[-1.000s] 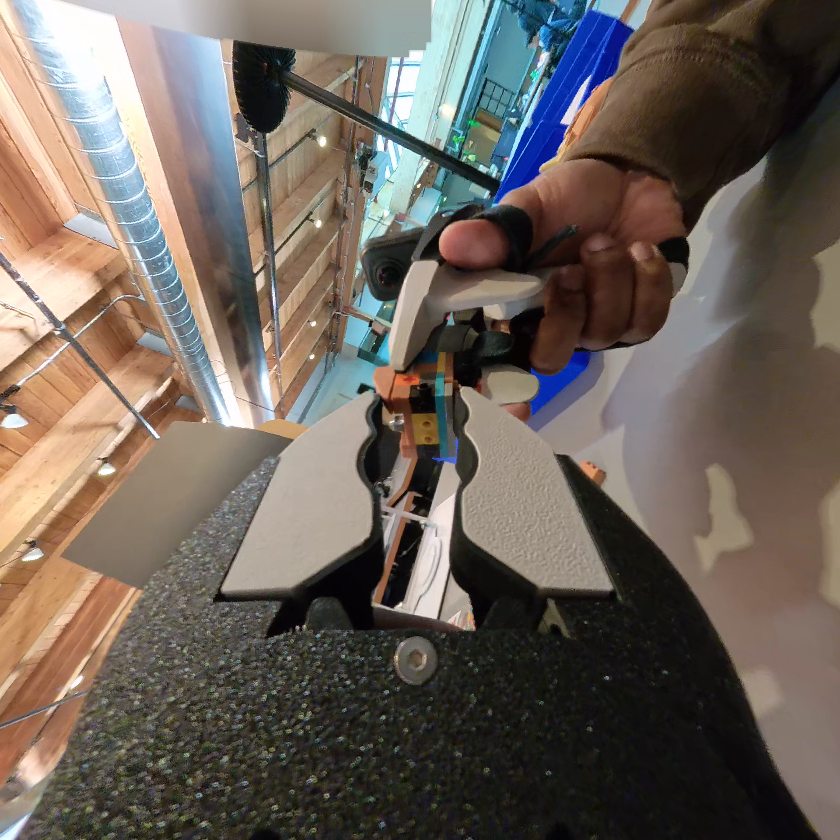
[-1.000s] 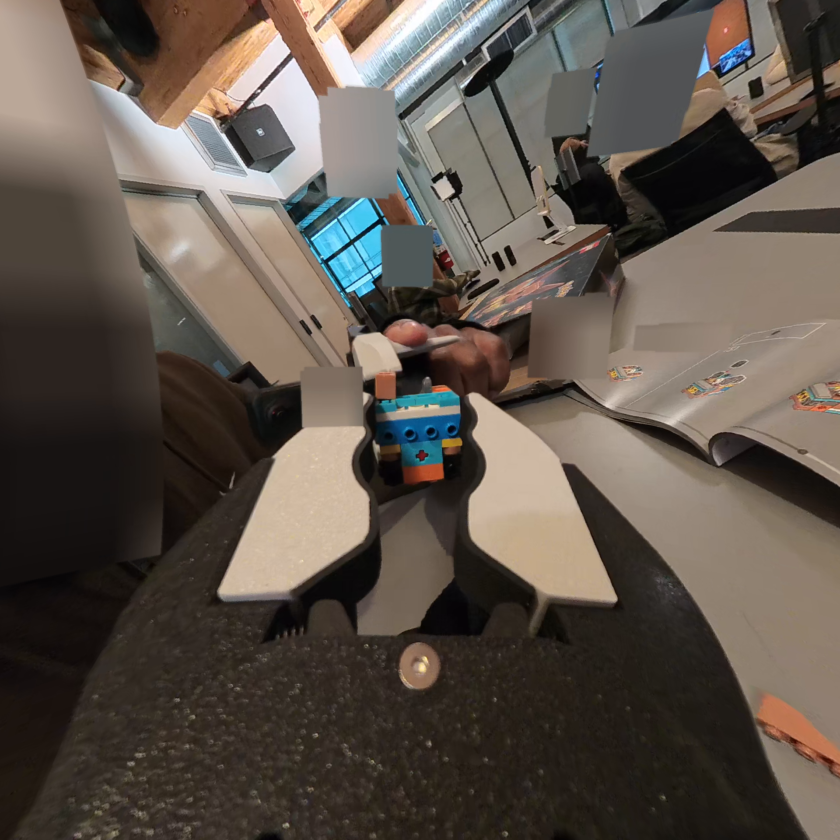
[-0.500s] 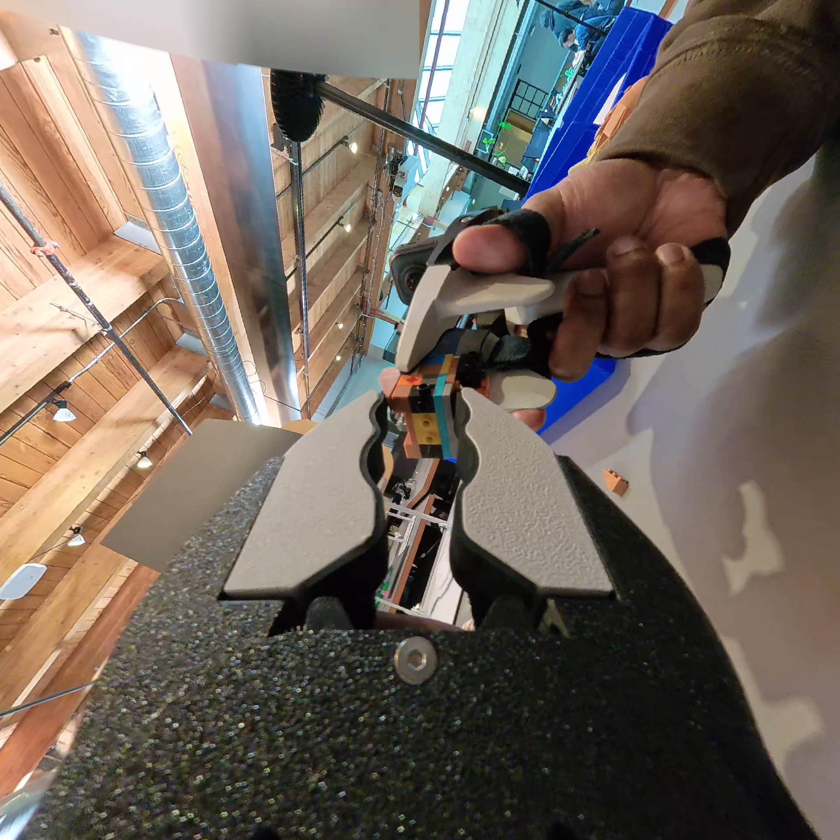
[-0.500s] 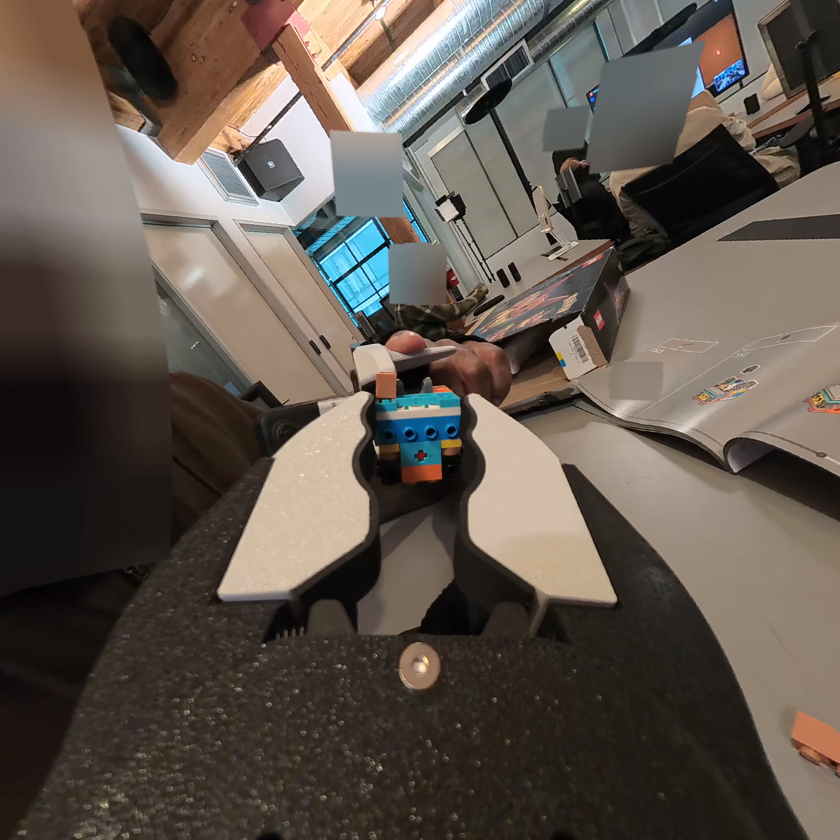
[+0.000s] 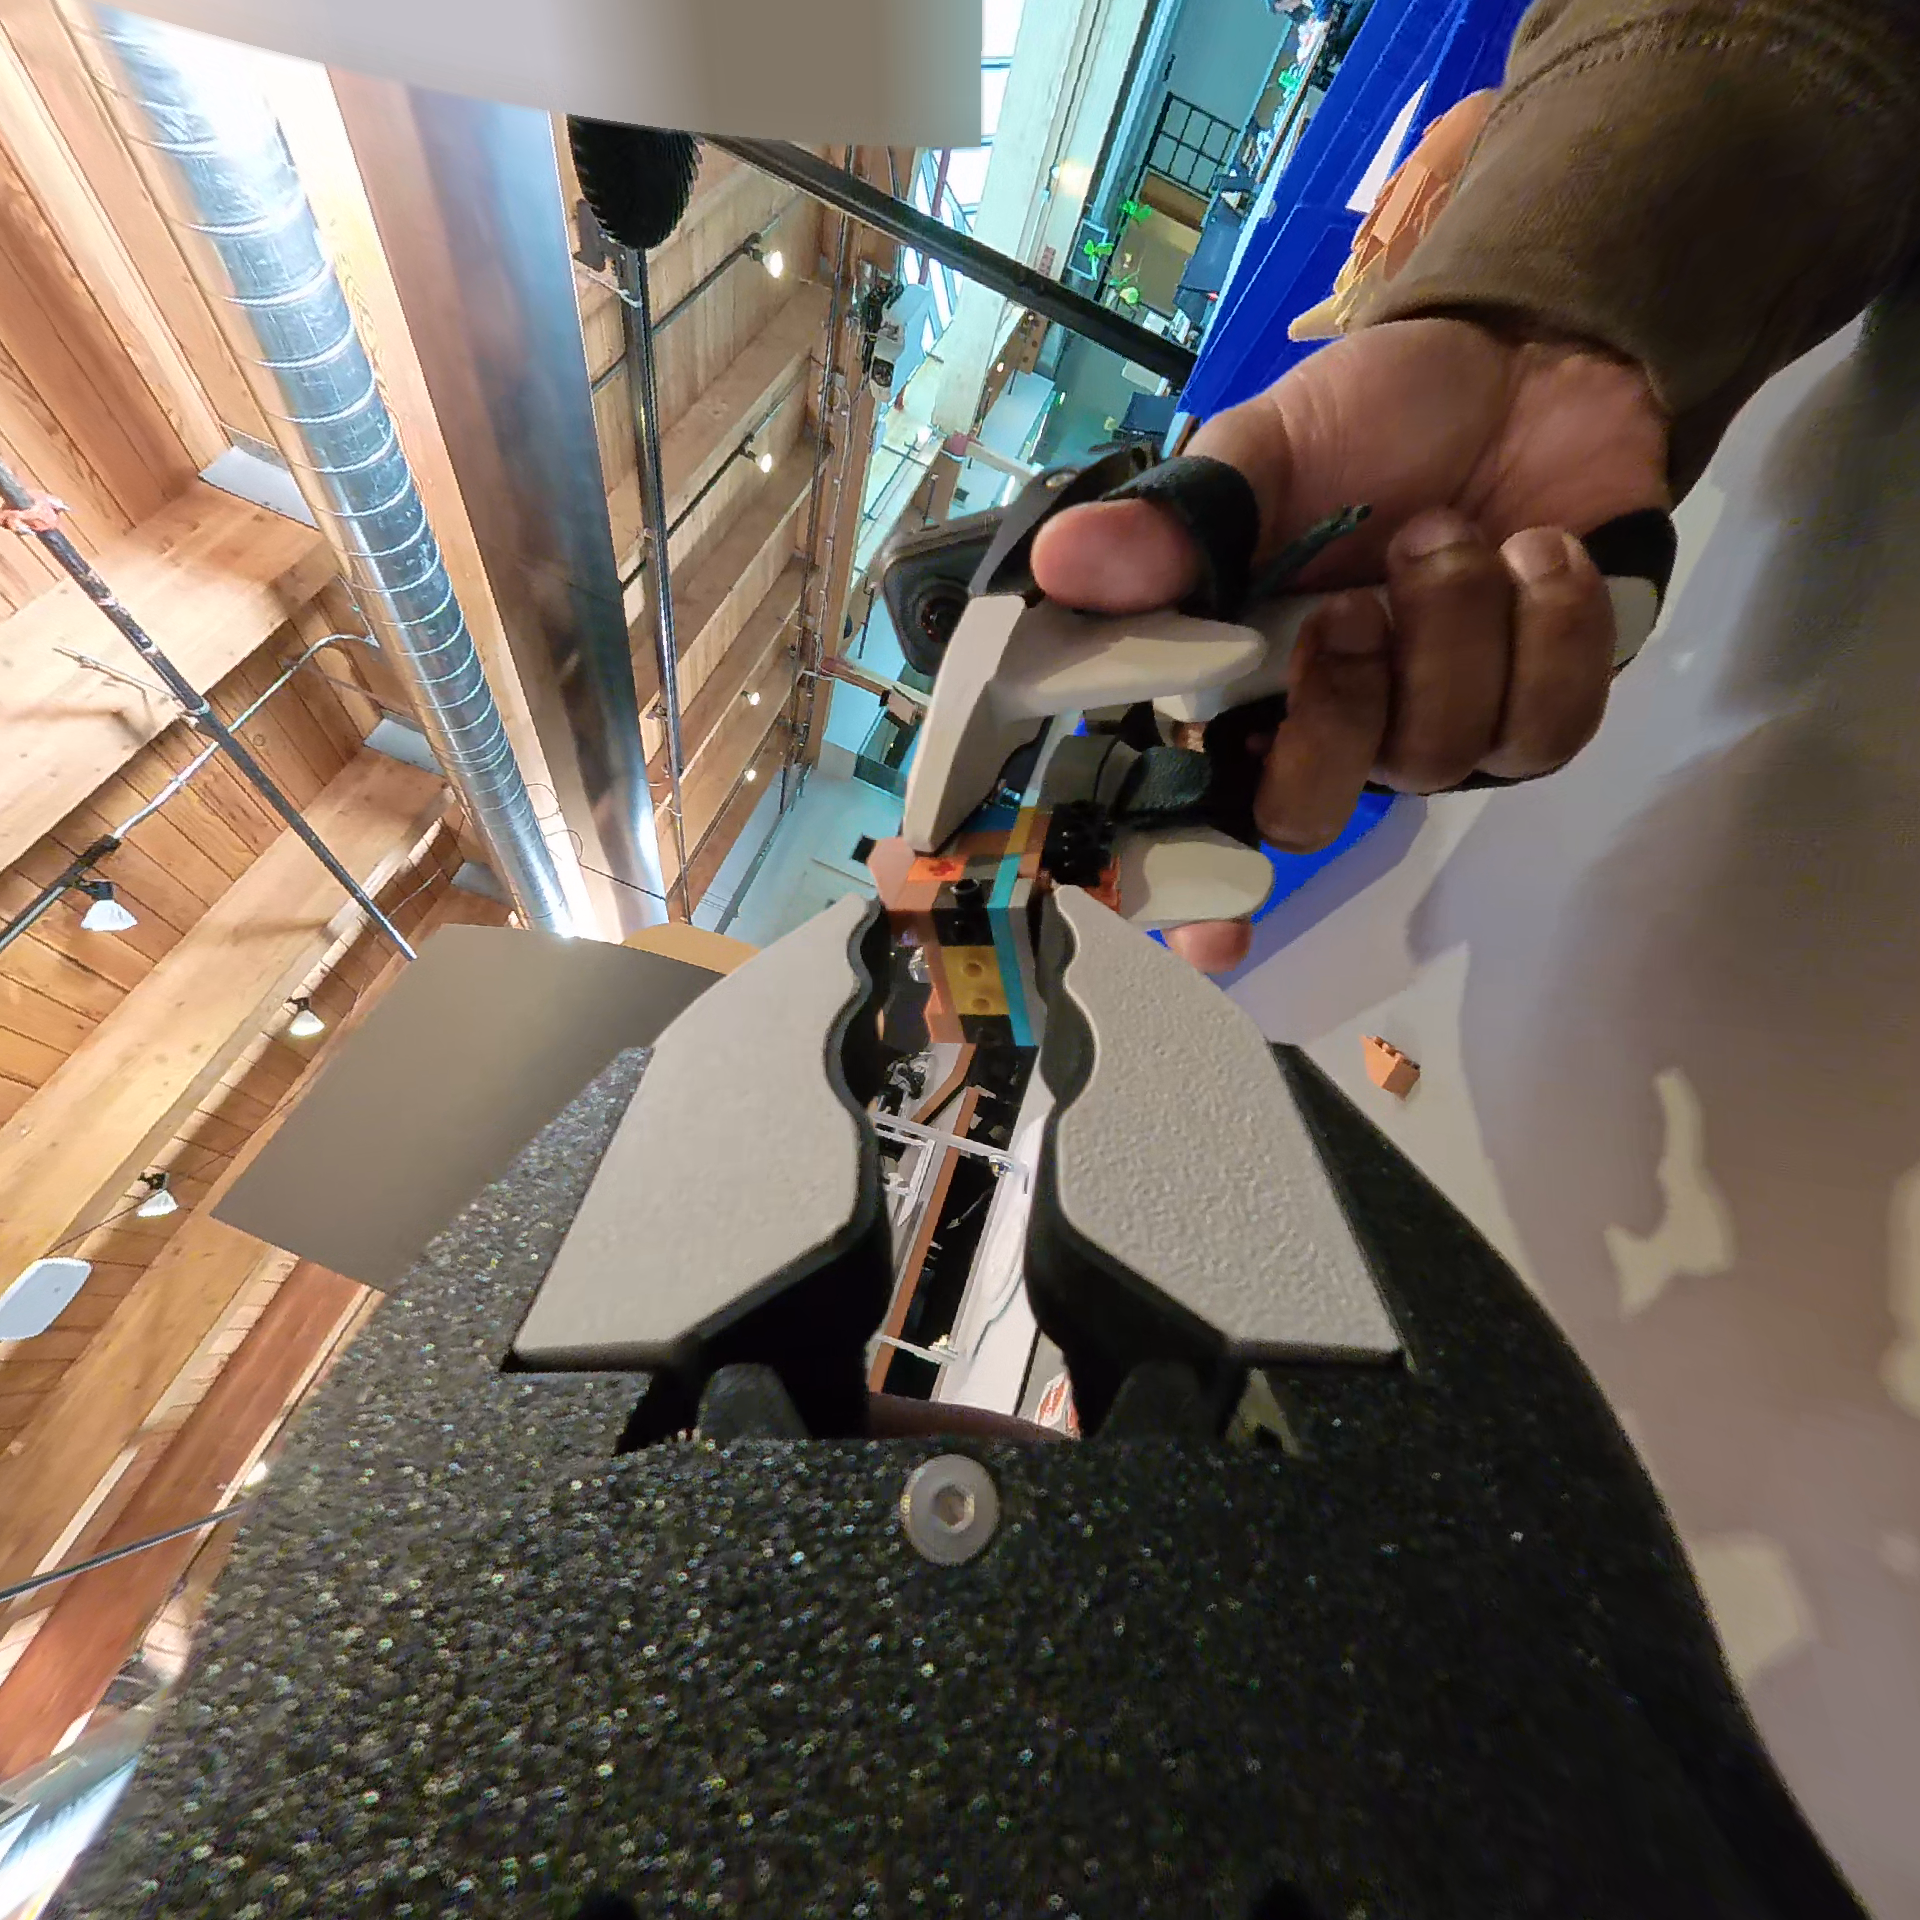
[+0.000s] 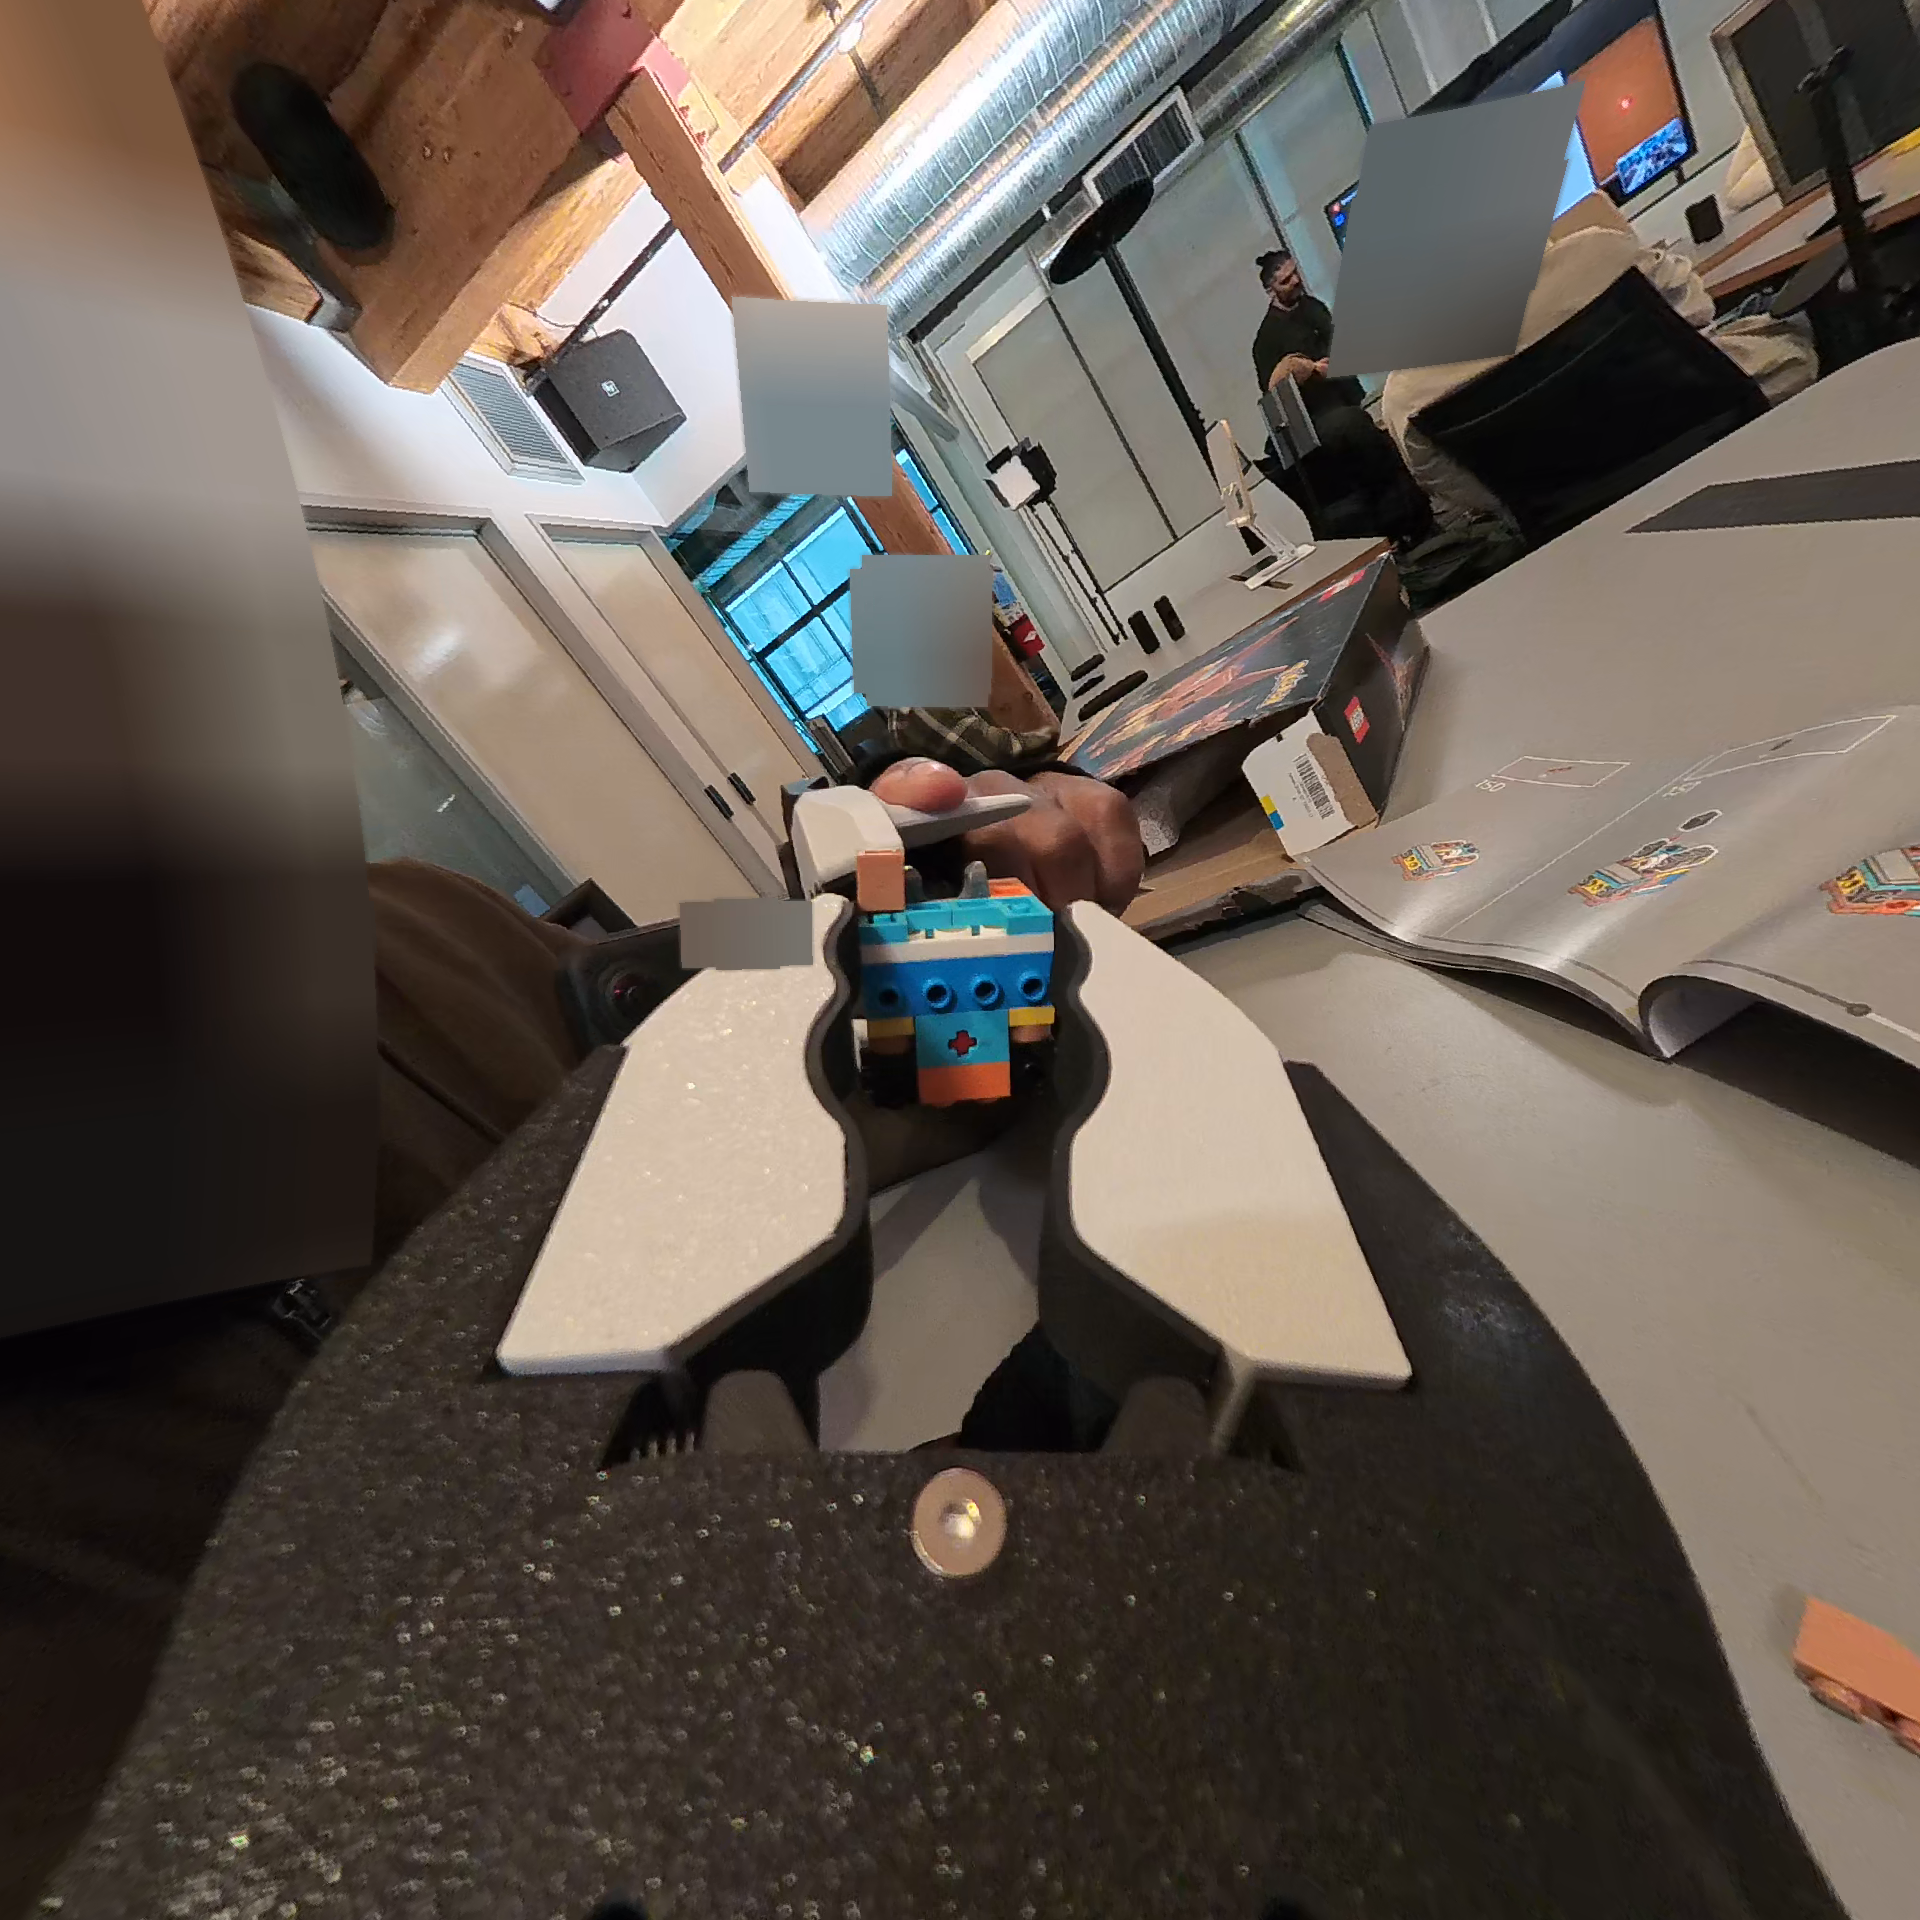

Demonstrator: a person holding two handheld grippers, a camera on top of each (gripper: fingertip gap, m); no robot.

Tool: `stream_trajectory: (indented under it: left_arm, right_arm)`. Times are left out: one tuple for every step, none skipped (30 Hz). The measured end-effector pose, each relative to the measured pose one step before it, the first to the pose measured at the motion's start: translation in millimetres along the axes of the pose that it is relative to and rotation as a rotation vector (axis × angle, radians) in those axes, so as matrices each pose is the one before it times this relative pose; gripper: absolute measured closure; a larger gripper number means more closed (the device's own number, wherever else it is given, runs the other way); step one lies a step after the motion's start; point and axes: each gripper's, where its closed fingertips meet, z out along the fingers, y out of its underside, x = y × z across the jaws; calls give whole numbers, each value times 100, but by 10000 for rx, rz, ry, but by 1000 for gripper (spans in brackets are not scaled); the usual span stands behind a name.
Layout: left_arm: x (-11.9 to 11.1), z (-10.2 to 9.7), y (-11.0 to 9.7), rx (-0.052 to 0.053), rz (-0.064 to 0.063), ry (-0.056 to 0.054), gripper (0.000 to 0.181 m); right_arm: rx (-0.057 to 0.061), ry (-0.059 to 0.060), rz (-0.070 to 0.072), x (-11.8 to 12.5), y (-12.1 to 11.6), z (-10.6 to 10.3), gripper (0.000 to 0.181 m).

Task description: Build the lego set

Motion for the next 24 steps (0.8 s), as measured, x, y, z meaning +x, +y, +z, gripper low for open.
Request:
stream_trajectory:
  left_arm:
    - [13,-2,44,-8,-21,0,154]
    - [8,2,11,17,-43,28,154]
    - [-69,9,-134,135,81,-111,154]
    - [-76,66,-47,74,-16,-180,154]
    - [43,125,130,-36,-126,-33,153]
    - [31,129,179,-48,-130,-1,153]
    - [-1,109,192,-54,-157,-8,153]
    - [12,62,206,-28,-254,47,153]
    - [86,-10,218,-12,-306,135,150]
    - [81,-59,230,20,-300,139,146]
    - [-39,-80,240,20,-382,90,143]
    - [-73,-74,241,24,-546,132,141]
    - [-88,-7,191,62,-920,239,139]
    - [-178,61,70,115,-1343,297,138]
    - [-235,111,-131,196,-1569,315,137]
    - [-314,174,-294,269,-1676,244,134]
    - [-348,195,-263,232,-1568,158,133]
    - [-102,204,-83,108,-1243,258,131]
    - [-85,180,154,-31,-867,173,130]
    - [-28,163,420,-175,-515,110,130]
    - [202,155,583,-281,-284,217,129]
    - [112,116,488,-222,-176,108,129]
    - [33,95,340,-141,-155,48,130]
    - [139,42,139,-28,-196,133,131]
  right_arm:
    - [9,19,10,36,-1,2,146]
    - [11,-38,7,-22,-4,-7,146]
    - [67,-96,35,-157,-115,11,146]
    - [73,48,-66,-2,-149,-28,146]
    - [42,128,-102,153,-110,-75,146]
    - [71,96,-59,178,-99,-93,147]
    - [174,48,-40,137,-150,-91,146]
    - [226,50,24,162,-199,-128,146]
    - [239,-18,123,108,-290,-145,146]
    - [299,-81,116,15,-454,-220,146]
    - [286,-45,16,26,-529,-258,146]
    - [203,67,-125,130,-466,-255,146]
    - [157,116,-226,170,-373,-225,146]
    - [153,97,-191,122,-299,-179,146]
    - [115,13,-94,23,-178,-87,146]
    - [25,-37,-64,-56,11,4,146]
    - [-77,14,-60,-6,211,98,146]
    - [-142,50,-70,38,326,147,146]
    - [-142,20,-74,-11,350,171,146]
    - [-126,25,-33,-2,339,178,146]
    - [-98,11,-5,-18,272,167,146]
    - [-58,-22,-8,-71,180,136,146]
    - [-56,-20,-11,-69,143,107,146]
    - [-61,17,-15,1,116,82,146]
